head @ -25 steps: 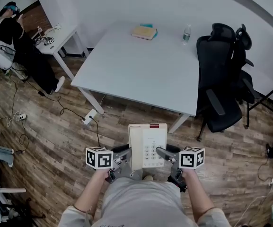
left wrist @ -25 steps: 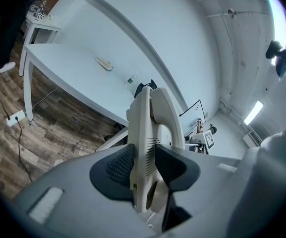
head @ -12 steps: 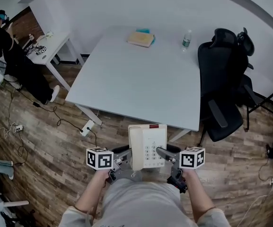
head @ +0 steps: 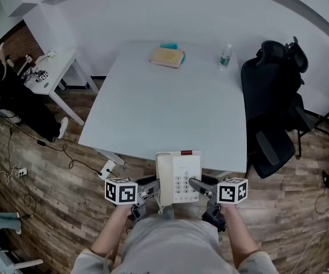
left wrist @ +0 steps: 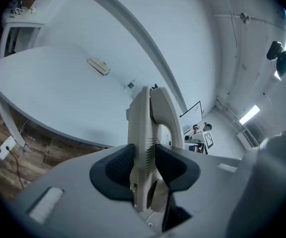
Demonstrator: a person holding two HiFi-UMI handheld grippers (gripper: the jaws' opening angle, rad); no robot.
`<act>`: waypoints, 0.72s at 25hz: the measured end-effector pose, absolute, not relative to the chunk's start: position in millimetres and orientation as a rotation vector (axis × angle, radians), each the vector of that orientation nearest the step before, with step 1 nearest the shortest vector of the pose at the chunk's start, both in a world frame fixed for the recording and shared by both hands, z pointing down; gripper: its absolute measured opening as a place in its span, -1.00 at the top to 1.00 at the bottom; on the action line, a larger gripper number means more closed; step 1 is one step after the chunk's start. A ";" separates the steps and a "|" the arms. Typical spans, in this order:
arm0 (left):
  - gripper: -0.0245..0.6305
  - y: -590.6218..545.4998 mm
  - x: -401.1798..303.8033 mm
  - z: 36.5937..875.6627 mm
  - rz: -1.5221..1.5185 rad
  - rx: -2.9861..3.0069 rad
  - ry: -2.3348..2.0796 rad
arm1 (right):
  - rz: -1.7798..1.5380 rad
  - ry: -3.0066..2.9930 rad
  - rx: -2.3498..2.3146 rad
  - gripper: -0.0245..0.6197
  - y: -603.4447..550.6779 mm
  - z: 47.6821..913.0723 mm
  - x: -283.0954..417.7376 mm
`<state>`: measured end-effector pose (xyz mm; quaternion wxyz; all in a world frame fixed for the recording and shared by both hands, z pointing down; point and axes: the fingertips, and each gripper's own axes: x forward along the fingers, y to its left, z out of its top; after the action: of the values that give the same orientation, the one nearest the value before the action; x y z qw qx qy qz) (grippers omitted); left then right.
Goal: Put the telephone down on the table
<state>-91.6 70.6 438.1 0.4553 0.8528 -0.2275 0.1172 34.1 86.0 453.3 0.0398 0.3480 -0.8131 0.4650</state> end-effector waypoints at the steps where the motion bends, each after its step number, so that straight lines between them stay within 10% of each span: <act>1: 0.47 63.5 -94.0 437.9 0.289 2.106 -0.558 | 1.425 -2.492 1.071 0.22 79.0 452.8 31.5; 18: 0.47 -6.9 -131.6 438.9 0.257 2.090 -0.552 | 1.404 -2.470 1.065 0.22 6.5 449.5 -5.6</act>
<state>-131.6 -6.9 438.9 0.4640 0.8505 -0.2248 0.1045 -5.6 6.5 449.5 0.0539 0.3504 -0.8128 0.4621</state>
